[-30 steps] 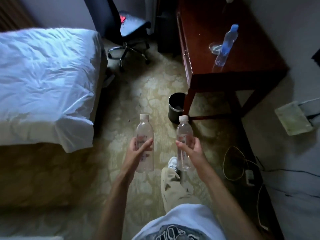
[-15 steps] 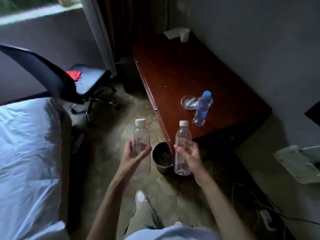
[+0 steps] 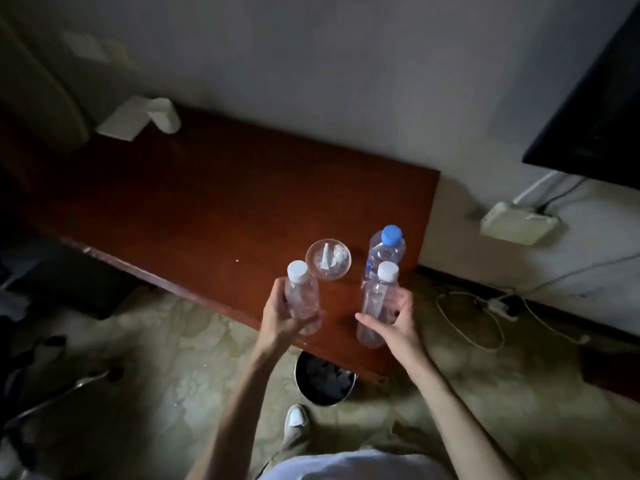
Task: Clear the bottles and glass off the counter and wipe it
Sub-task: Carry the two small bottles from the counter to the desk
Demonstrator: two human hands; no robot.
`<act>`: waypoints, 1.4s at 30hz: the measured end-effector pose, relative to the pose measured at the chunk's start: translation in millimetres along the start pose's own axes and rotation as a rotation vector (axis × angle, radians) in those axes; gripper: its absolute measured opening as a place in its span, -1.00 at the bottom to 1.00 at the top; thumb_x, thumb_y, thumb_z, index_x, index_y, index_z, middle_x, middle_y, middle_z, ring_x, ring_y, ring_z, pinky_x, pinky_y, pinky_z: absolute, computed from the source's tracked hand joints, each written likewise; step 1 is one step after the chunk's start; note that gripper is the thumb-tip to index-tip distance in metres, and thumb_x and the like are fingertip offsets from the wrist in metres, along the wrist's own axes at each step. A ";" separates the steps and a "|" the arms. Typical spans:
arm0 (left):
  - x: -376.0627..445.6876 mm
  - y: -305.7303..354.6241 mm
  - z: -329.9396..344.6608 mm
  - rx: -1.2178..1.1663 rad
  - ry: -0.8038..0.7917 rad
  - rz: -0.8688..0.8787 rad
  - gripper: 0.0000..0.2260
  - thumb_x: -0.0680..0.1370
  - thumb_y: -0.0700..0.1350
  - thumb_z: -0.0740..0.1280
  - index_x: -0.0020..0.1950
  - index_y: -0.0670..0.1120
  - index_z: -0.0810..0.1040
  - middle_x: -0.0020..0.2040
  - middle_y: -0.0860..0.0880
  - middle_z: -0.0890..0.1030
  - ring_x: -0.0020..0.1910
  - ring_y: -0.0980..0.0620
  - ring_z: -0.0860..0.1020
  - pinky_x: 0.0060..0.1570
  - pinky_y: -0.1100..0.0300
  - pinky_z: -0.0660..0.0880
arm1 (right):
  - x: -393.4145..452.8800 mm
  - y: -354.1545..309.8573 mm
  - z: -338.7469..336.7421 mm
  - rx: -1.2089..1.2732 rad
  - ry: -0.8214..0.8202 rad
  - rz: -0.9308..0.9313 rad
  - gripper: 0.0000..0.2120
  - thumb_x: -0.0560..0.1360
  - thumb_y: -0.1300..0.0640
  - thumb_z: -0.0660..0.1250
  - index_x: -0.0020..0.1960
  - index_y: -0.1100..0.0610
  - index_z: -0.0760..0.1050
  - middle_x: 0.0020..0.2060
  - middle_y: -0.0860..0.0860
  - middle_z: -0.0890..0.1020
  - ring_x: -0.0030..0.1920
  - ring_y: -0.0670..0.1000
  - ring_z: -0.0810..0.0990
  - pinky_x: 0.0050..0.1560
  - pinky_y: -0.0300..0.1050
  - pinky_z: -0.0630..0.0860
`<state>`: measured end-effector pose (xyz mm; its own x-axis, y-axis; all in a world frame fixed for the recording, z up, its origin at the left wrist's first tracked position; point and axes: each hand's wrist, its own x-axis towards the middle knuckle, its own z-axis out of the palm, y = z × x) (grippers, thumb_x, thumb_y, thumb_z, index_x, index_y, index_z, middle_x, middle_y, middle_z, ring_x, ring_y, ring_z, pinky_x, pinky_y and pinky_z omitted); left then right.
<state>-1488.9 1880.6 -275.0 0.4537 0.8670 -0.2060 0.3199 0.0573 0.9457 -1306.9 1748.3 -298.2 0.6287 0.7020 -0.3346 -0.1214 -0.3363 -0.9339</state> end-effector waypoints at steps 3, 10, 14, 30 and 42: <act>22.6 -6.1 -16.9 0.094 -0.088 0.040 -0.46 0.23 -0.17 0.63 0.10 0.00 0.44 -0.03 0.08 0.63 -0.07 0.02 0.64 -0.15 0.09 0.64 | -4.4 0.6 15.5 -0.027 0.139 0.018 -0.25 0.17 0.35 0.62 0.25 0.18 0.33 0.06 0.08 0.61 0.07 -0.08 0.63 0.17 -0.13 0.54; 31.9 -27.1 -1.8 0.146 -0.203 0.104 -0.62 0.36 -0.23 0.56 -0.01 -0.05 0.42 -0.16 0.07 0.63 -0.29 0.22 0.58 -0.34 0.35 0.47 | -16.4 27.0 42.6 -0.112 0.290 0.075 -0.22 -0.02 -0.06 0.60 0.15 -0.15 0.39 -0.01 0.03 0.65 0.02 0.03 0.65 0.13 0.06 0.58; 31.5 -41.3 5.4 0.176 -0.255 0.112 -0.58 0.28 0.01 0.55 -0.01 0.06 0.40 -0.10 0.02 0.62 -0.20 0.12 0.57 -0.27 0.23 0.50 | -25.1 30.8 51.0 -0.227 0.335 0.039 -0.36 0.11 0.15 0.64 0.00 -0.20 0.38 -0.13 -0.02 0.63 -0.12 0.00 0.62 -0.04 -0.24 0.52; 34.6 -60.7 1.8 0.366 -0.211 0.077 -0.46 0.16 -0.04 0.58 0.04 -0.07 0.43 -0.03 -0.07 0.59 -0.12 -0.06 0.56 -0.21 0.01 0.55 | -33.6 46.6 52.9 -0.250 0.367 -0.021 -0.19 0.12 0.27 0.63 0.18 -0.21 0.33 0.11 -0.06 0.56 0.14 -0.04 0.54 0.22 -0.16 0.44; -51.0 -116.0 -15.9 0.339 -0.499 -0.116 -0.64 0.33 -0.19 0.59 0.01 -0.09 0.50 -0.15 0.03 0.66 -0.18 0.07 0.65 -0.24 0.20 0.59 | -143.8 127.3 -17.9 -0.240 0.579 0.180 -0.68 0.45 0.27 0.43 0.18 0.21 0.48 -0.03 0.00 0.62 -0.03 0.01 0.64 -0.03 -0.12 0.60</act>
<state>-1562.4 1837.5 -370.2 0.7083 0.5237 -0.4734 0.6005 -0.0944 0.7940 -1399.1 1593.3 -366.7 0.9351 0.1922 -0.2978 -0.1304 -0.5948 -0.7932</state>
